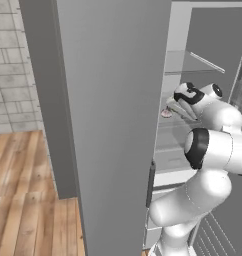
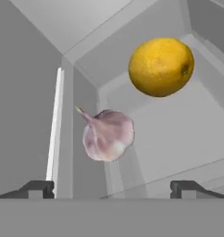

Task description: Grab the garlic and lemon from the fridge, place them in the blender, close the lid, and turn on the blender to create a marinade.

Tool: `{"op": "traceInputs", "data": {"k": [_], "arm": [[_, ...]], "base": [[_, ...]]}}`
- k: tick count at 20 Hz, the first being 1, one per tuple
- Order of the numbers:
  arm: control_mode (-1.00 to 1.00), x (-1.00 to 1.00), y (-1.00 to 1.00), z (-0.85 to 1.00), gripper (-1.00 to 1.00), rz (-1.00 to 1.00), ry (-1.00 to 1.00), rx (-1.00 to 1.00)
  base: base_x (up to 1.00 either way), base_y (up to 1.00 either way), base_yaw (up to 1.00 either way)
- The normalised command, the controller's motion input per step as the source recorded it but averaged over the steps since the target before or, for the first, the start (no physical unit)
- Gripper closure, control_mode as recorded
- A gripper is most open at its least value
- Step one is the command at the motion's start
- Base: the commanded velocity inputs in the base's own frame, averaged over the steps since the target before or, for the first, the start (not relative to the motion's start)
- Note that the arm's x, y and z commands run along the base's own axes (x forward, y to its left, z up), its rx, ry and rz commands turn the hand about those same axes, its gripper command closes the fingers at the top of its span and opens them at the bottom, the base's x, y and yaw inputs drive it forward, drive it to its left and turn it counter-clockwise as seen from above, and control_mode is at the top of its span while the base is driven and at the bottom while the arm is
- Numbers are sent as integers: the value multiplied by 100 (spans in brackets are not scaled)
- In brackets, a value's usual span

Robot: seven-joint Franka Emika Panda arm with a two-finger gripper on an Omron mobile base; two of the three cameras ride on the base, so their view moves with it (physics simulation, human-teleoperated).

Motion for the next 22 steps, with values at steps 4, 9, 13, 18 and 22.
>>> {"op": "traceInputs", "data": {"k": [4,9,13,18,22], "arm": [[-100,38,0,-1,-100,0,9,2],[-100,32,0,-21,-100,0,0,0],[-100,33,0,-34,-100,0,0,0],[-100,47,4,-12,-100,0,0,0],[-100,40,3,-19,-100,0,0,0]], "base": [[0,0,0],[0,0,0],[0,0,0],[0,0,0],[0,0,0]]}}
